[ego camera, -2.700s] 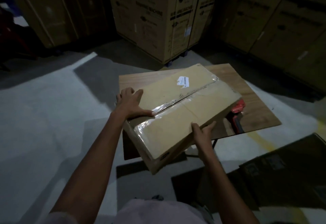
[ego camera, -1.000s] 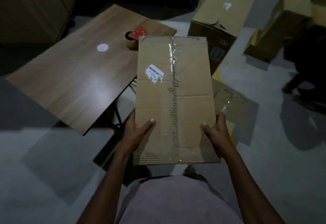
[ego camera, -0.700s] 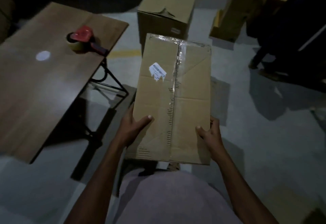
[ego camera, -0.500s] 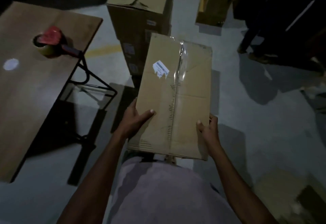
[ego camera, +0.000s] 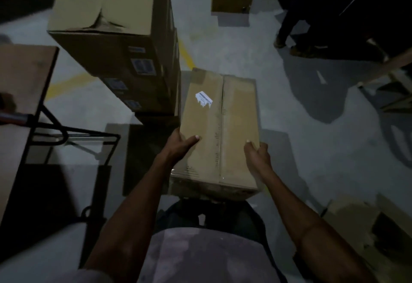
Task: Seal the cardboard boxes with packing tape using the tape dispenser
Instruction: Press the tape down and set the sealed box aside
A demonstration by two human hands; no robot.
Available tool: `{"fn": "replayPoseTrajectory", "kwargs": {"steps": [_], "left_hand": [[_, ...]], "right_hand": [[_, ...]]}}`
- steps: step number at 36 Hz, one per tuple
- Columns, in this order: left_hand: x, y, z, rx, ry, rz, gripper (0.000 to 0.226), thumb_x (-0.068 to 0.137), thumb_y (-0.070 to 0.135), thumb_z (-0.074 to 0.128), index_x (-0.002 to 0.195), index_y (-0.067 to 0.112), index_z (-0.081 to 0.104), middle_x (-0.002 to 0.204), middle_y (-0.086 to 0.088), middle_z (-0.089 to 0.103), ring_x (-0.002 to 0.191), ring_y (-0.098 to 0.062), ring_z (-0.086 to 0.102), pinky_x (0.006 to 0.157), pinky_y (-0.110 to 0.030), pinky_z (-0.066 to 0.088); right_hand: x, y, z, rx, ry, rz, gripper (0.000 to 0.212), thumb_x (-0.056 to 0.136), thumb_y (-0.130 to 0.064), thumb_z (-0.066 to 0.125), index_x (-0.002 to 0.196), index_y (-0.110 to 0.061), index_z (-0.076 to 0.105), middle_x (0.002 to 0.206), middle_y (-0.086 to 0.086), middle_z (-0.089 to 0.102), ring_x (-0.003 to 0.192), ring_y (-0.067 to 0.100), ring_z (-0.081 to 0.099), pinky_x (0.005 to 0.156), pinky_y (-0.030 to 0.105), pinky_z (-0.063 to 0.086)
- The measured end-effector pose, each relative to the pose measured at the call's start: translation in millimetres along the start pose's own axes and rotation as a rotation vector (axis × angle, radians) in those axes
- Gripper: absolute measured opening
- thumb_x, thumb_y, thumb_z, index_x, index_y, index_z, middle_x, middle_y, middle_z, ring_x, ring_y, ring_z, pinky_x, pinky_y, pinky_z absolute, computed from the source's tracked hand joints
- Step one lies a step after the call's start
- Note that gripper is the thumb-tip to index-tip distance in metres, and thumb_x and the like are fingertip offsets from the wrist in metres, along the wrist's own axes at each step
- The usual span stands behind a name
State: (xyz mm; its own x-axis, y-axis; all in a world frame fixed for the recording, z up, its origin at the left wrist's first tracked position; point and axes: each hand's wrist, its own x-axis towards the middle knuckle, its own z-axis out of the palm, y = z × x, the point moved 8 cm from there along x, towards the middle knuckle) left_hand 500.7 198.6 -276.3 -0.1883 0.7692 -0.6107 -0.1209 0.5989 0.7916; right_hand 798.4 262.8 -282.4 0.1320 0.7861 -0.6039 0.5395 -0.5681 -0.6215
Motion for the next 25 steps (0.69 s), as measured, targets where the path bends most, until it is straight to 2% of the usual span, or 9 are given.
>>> {"fn": "replayPoseTrajectory", "kwargs": {"steps": [4,10,16,21,25], "left_hand": [[41,11,4,0.04,0.037,-0.069,0.074,0.084,0.031,0.082,0.145,0.01,0.046,0.135,-0.013,0.06,0.122,-0.03,0.061,0.104,-0.055,0.051],[120,22,7,0.027,0.082,-0.128,0.072,0.084,0.027,0.082,0.144,0.01,0.046,0.133,-0.014,0.06,0.122,-0.031,0.06,0.105,-0.056,0.05],[217,9,6,0.036,0.08,-0.169,0.067,0.087,0.021,0.079,0.145,0.006,0.046,0.136,-0.019,0.059,0.126,-0.037,0.057,0.106,-0.06,0.047],[279,-21,5,0.106,0.184,-0.131,0.061,0.089,0.01,0.077,0.141,-0.003,0.049,0.136,-0.023,0.06,0.127,-0.037,0.058,0.109,-0.051,0.047],[309,-54,7,0.135,0.215,-0.083,0.053,0.092,0.0,0.07,0.14,-0.007,0.048,0.136,-0.026,0.059,0.126,-0.039,0.058,0.11,-0.047,0.045]], "right_hand": [[38,-9,2,-0.037,0.038,0.046,0.083,0.1,-0.053,0.06,0.162,-0.009,0.026,0.16,0.015,0.043,0.141,0.038,0.047,0.115,0.05,0.043],[120,-34,17,-0.09,-0.029,0.031,0.092,0.099,-0.053,0.064,0.165,-0.011,0.015,0.166,0.016,0.033,0.146,0.037,0.041,0.117,0.043,0.04],[214,-50,49,-0.095,-0.065,-0.025,0.078,0.103,-0.039,0.064,0.16,-0.008,0.021,0.16,0.017,0.039,0.142,0.036,0.045,0.116,0.043,0.041],[276,-37,83,-0.073,-0.093,-0.044,0.068,0.1,-0.028,0.07,0.15,-0.004,0.03,0.151,0.018,0.05,0.136,0.035,0.052,0.115,0.043,0.042],[314,-18,114,-0.092,-0.133,-0.057,0.068,0.099,-0.021,0.072,0.146,0.001,0.028,0.154,0.019,0.045,0.14,0.035,0.047,0.117,0.042,0.039]]}}
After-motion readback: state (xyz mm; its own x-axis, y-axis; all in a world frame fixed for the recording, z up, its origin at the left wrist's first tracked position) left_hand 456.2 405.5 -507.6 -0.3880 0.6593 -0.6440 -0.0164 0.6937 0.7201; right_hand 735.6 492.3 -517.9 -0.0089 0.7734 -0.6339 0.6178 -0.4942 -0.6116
